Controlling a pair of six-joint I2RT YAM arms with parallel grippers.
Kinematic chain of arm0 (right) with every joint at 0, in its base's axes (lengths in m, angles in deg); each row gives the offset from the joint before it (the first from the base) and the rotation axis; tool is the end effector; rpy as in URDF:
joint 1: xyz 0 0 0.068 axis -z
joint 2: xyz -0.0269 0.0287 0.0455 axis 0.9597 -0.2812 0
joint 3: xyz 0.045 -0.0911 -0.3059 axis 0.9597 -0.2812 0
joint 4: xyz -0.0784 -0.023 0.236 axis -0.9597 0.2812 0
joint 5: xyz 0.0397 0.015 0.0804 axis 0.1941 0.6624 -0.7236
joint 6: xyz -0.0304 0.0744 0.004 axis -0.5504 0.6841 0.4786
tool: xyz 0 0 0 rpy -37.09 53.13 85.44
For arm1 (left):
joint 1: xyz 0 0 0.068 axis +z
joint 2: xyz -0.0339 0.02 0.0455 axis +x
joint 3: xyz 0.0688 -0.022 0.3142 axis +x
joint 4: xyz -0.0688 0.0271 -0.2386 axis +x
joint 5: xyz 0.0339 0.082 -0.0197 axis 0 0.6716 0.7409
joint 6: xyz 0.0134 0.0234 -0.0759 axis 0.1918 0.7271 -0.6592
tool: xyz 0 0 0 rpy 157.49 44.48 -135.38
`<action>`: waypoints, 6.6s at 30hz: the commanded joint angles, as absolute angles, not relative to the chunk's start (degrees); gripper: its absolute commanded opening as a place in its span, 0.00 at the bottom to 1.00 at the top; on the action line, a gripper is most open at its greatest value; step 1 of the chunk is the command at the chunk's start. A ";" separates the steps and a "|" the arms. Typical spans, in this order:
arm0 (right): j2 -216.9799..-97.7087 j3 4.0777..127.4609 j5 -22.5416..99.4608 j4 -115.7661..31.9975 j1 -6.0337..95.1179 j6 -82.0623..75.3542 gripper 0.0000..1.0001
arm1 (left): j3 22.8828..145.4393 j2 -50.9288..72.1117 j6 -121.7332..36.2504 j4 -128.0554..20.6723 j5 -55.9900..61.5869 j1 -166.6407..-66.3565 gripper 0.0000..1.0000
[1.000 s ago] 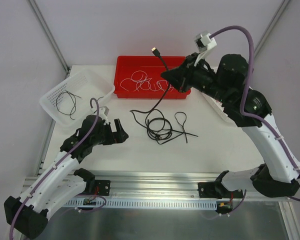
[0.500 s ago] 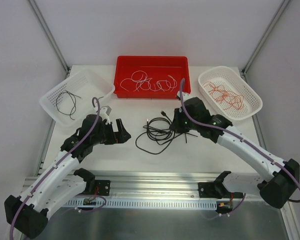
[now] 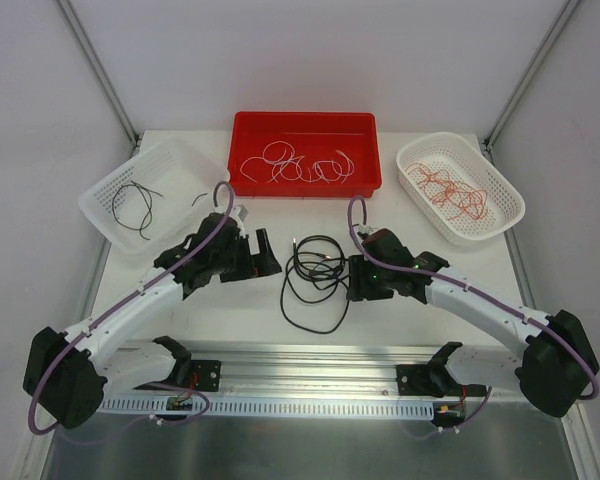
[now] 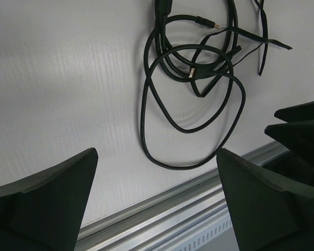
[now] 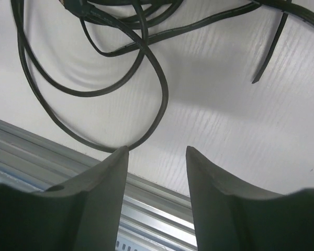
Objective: Untangle the cables
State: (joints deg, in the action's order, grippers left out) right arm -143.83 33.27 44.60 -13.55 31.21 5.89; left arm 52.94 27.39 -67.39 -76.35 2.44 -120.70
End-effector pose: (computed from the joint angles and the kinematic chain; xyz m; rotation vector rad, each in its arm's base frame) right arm 0.1625 0.1511 0.2479 -0.5956 2.4903 0.4436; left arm 0.1734 -0.1151 0.2806 -0.0275 2.3523 -0.7769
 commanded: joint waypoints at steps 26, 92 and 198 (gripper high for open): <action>-126.80 28.28 54.98 -12.16 31.04 3.98 0.82 | 70.00 -12.87 -69.31 -71.09 16.86 -133.94 0.45; -119.94 30.30 63.24 -5.65 31.31 -0.24 0.95 | 94.97 -4.98 -60.52 -79.61 13.18 -71.63 0.94; -127.59 79.53 41.02 3.94 62.51 -13.69 0.01 | 70.44 -11.67 -68.87 -79.18 20.47 -127.09 0.74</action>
State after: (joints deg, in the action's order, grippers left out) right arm -127.75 78.60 50.24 4.09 62.60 -12.23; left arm 72.63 -14.10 -70.43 -75.74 20.53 -127.76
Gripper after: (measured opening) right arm 0.019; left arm 0.727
